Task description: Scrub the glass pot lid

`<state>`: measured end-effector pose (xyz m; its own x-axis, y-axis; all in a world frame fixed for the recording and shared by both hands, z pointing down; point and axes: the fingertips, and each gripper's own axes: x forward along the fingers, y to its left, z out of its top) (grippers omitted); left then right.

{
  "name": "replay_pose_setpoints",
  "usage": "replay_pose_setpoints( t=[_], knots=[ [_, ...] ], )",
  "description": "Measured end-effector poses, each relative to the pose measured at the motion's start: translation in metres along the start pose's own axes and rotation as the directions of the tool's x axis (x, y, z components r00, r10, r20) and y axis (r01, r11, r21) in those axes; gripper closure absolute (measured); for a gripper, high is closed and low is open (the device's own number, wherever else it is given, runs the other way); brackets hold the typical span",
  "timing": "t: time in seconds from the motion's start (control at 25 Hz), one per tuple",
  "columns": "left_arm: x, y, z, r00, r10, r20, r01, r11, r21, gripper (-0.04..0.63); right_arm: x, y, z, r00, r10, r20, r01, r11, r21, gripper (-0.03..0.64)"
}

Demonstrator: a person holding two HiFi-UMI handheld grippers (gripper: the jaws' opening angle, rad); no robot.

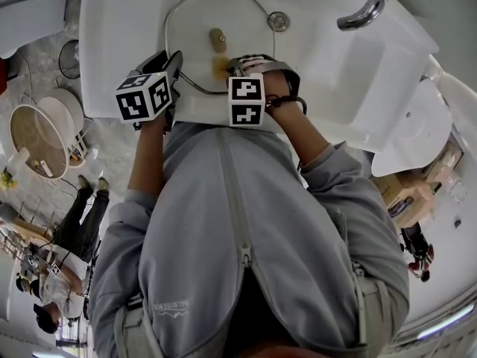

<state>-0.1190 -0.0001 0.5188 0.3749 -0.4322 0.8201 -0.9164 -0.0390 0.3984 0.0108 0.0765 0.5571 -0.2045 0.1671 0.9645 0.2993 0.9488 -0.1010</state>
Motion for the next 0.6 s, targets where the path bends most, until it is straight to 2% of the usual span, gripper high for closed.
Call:
replay_pose_setpoints(
  t=[0.32, 0.52, 0.6],
  knots=[
    [0.001, -0.002, -0.001, 1.0, 0.004, 0.006, -0.004, 1.0, 0.003, 0.482, -0.011, 0.023, 0.0, 0.996, 0.085, 0.011, -0.085, 0.996, 0.011, 0.569],
    [0.002, -0.003, 0.0, 1.0, 0.004, 0.002, -0.004, 1.0, 0.002, 0.482, -0.026, 0.035, 0.001, 0.963, 0.258, 0.082, -0.262, 0.964, 0.052, 0.569],
    [0.001, -0.003, 0.0, 1.0, 0.005, 0.001, -0.005, 1.0, 0.003, 0.482, -0.03, 0.035, 0.0, 0.957, 0.275, 0.098, -0.28, 0.959, 0.047, 0.569]
  ],
)
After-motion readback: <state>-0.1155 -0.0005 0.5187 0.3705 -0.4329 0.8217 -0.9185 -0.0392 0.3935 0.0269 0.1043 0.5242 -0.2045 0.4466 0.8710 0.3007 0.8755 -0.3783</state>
